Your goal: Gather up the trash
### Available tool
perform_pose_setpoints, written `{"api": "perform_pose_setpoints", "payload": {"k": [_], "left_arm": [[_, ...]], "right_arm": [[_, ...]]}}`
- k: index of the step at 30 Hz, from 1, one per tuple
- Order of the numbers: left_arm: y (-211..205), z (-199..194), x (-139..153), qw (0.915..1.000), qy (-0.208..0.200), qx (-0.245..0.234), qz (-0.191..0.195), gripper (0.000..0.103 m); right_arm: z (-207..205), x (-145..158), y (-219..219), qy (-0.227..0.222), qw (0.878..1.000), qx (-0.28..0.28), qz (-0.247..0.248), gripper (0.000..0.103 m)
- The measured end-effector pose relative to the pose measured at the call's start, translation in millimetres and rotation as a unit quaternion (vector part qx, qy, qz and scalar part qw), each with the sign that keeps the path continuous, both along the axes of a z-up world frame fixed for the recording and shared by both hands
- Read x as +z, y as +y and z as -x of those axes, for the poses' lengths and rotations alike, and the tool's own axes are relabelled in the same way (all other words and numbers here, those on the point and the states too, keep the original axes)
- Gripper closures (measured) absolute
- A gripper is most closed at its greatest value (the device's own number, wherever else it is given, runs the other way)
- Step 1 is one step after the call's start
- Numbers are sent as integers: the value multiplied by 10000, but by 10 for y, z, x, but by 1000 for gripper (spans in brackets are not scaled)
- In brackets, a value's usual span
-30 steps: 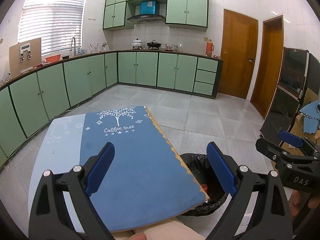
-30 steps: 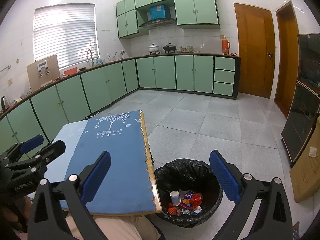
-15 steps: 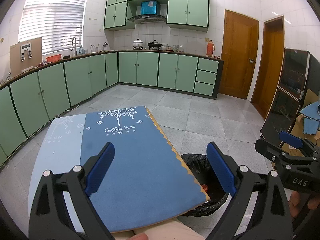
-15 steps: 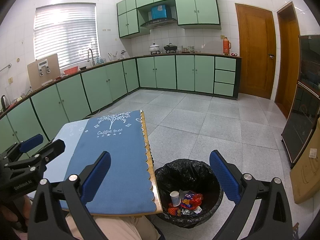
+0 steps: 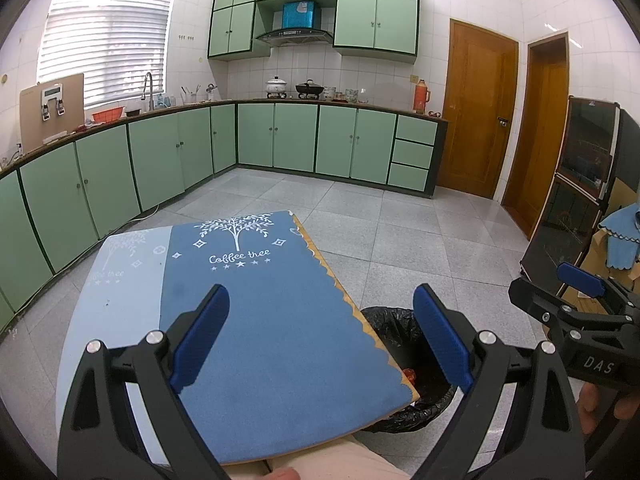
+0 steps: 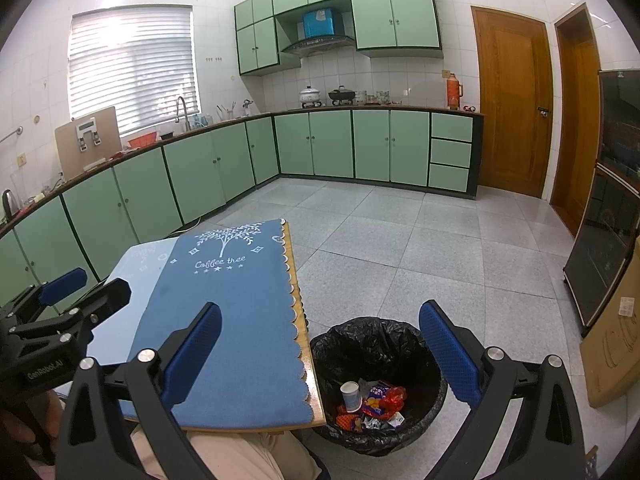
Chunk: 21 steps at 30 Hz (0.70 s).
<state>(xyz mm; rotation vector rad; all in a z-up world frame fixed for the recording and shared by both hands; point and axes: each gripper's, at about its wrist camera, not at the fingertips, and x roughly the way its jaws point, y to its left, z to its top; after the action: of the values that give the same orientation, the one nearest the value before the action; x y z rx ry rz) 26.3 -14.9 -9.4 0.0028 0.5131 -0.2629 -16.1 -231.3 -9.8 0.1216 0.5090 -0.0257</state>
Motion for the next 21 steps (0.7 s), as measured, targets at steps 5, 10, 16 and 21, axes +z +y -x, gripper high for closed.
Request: {"api": "perform_pose_setpoints", "payload": {"k": [5,10,16,21], "left_arm": [[-1,0,1,10000,4,-1,1,13],[-2,0,1,10000,5,2,3,13],[0,4,-8,10000,12,4,6,13],[-9,2,-31,10000,28,-3,4,13]], "right_arm": [[-5,-3,0,8,10000,2,2,6],[-9,-17,4,24,10000,6,0,6],[-14,-26,6,35,10000,6,2,6],[-29,-17,-9,39,10000,8,-2,6]]}}
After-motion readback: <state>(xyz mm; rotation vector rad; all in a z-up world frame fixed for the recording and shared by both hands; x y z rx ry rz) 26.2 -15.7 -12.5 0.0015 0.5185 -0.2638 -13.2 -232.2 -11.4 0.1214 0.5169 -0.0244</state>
